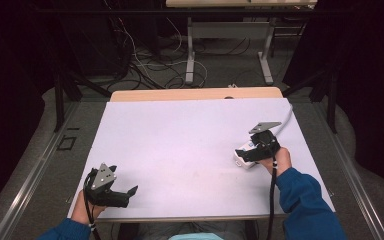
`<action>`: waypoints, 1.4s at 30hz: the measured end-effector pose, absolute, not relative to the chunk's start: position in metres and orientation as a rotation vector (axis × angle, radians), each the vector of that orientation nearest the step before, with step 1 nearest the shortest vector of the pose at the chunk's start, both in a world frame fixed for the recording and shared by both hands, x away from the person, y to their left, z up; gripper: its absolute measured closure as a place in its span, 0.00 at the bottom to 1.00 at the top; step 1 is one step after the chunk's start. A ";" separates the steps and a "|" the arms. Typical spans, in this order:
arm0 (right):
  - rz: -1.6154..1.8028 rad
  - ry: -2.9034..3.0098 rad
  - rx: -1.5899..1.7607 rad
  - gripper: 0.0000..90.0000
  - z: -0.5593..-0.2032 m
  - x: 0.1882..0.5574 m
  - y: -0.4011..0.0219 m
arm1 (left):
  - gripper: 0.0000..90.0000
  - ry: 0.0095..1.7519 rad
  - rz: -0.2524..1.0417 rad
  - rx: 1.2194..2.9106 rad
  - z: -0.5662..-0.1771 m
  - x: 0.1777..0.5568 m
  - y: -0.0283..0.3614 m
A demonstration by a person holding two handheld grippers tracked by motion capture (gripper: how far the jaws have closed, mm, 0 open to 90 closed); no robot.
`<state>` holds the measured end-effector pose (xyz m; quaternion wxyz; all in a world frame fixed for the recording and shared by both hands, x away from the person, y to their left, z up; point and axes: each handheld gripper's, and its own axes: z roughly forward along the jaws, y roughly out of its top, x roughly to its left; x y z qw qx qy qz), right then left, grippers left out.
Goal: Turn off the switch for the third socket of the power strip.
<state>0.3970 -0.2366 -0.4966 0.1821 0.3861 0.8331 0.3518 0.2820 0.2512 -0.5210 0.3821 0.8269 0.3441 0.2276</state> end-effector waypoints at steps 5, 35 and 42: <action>1.037 2.344 1.064 0.13 -0.492 0.391 -0.238 | 0.00 0.877 0.581 2.110 -0.521 0.282 0.251; 1.068 2.289 1.048 0.00 -0.489 0.345 -0.254 | 0.00 0.882 0.580 2.109 -0.521 0.282 0.252; 1.059 2.288 1.052 0.00 -0.494 0.335 -0.261 | 0.00 0.882 0.581 2.108 -0.521 0.282 0.252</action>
